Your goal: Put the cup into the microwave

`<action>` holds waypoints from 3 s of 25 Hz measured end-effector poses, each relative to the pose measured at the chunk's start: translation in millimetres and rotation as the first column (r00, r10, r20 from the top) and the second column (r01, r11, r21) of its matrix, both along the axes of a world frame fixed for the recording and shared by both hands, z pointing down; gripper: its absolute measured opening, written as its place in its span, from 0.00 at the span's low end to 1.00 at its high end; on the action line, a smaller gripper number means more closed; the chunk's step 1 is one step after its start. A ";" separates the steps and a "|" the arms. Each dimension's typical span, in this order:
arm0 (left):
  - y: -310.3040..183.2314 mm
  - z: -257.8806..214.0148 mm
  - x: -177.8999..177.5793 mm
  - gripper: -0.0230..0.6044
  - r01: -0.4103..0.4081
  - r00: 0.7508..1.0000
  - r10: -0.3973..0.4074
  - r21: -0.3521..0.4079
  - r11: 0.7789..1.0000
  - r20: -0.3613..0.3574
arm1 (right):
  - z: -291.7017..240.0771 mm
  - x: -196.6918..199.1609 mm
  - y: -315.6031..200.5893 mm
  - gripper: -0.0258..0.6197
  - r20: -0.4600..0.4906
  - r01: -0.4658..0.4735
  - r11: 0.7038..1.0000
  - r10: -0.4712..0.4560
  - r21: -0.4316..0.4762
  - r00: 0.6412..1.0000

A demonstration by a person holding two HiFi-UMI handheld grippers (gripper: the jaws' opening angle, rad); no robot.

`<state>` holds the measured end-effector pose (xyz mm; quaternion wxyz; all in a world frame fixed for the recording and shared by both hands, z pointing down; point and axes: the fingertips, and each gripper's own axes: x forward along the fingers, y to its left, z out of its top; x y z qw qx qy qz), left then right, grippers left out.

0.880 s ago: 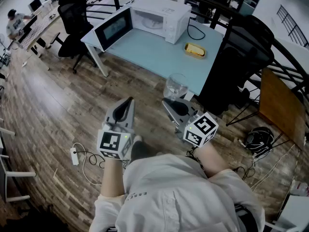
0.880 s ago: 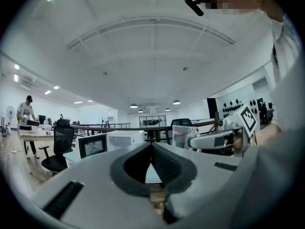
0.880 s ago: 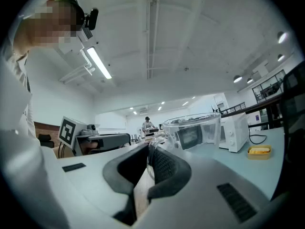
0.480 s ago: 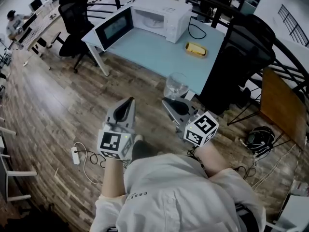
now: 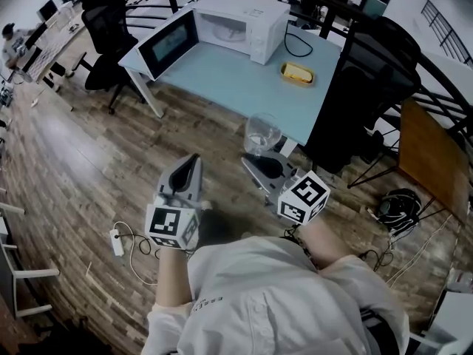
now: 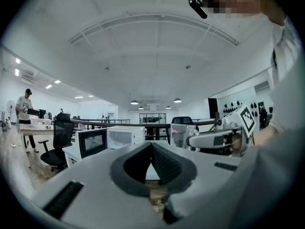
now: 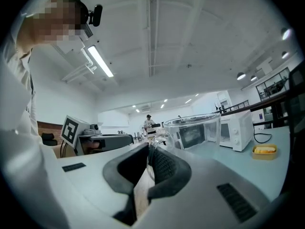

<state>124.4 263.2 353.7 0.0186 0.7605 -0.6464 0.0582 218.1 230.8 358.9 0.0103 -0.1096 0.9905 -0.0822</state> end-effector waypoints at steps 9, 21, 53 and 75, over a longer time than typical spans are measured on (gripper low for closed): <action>-60.3 7.3 -69.7 0.04 -0.027 1.000 0.027 0.002 1.000 -0.004 | 5.2 -67.0 -62.3 0.08 -0.006 -0.036 0.999 0.036 -0.007 0.999; -195.9 -7.5 -210.2 0.04 -0.220 0.975 0.220 0.010 0.975 -0.001 | -9.0 -208.6 -179.3 0.08 0.001 -0.211 0.978 0.211 -0.007 0.978; -546.9 75.1 -311.6 0.04 -0.389 0.920 0.382 -0.097 0.916 -0.085 | 100.3 -324.7 -537.1 0.08 -0.113 -0.330 0.938 0.318 -0.106 0.941; -625.0 116.4 -302.7 0.04 -0.409 0.911 0.397 -0.128 0.904 -0.110 | 172.3 -352.6 -657.9 0.08 -0.157 -0.317 0.942 0.299 -0.107 0.941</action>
